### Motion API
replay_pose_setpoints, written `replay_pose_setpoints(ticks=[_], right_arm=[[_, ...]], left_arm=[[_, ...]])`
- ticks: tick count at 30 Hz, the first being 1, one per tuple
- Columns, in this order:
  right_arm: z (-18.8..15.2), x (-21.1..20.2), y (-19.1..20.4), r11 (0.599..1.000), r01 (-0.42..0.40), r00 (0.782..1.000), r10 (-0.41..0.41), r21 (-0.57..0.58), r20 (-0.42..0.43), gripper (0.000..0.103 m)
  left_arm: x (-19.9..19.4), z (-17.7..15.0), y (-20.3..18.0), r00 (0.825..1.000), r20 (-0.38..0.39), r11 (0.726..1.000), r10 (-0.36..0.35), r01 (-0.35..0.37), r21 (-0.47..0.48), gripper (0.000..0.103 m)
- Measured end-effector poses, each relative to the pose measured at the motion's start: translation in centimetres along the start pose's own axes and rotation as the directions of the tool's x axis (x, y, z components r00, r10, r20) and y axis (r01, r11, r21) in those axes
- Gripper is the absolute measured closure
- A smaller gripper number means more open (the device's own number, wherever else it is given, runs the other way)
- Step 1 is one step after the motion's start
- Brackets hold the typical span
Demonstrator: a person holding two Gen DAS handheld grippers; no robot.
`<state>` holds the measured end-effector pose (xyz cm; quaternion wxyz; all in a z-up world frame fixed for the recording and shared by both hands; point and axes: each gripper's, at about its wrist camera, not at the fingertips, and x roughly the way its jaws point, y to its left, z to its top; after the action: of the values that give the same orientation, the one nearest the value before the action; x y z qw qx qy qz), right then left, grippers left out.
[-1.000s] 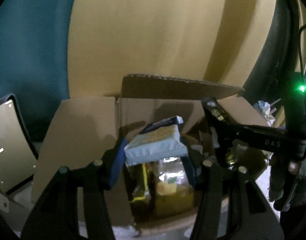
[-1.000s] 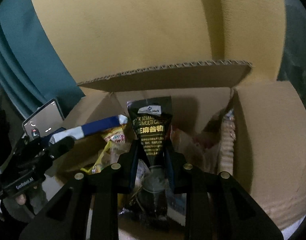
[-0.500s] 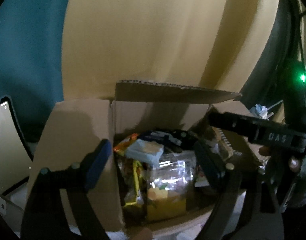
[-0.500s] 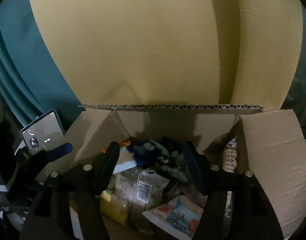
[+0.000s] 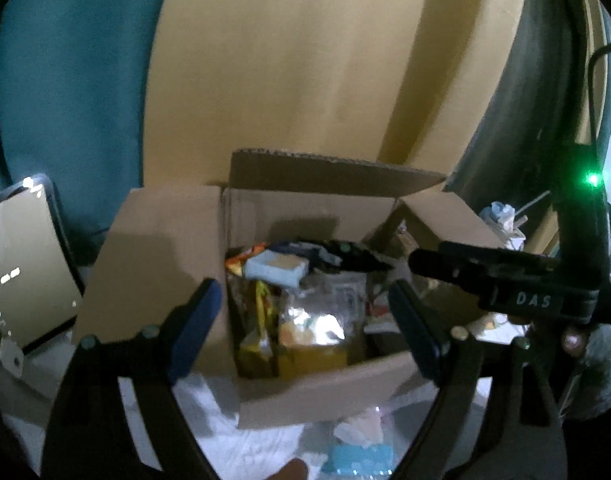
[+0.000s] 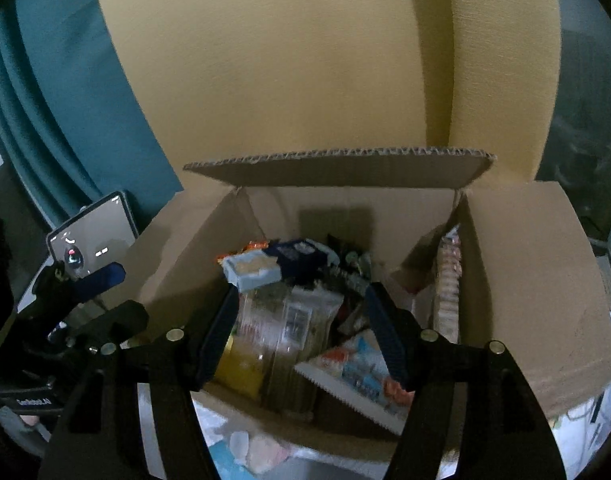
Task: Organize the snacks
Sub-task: 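Withdraw both grippers from the box toward the blue-and-white pack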
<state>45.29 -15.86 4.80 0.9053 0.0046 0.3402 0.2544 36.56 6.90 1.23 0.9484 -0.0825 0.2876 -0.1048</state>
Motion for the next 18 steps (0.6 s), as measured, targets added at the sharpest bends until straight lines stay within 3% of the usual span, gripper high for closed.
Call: replay_pose_setpoints(ticks=[18], right_arm=[[-8.2,-2.8,3.1,1.000,0.027,0.999,-0.028,-0.013,-0.041,0.034]], left_arm=[[-4.8,-7.6,0.4,1.000,-0.025,1.000,0.019,-0.019,-0.023,0.016]])
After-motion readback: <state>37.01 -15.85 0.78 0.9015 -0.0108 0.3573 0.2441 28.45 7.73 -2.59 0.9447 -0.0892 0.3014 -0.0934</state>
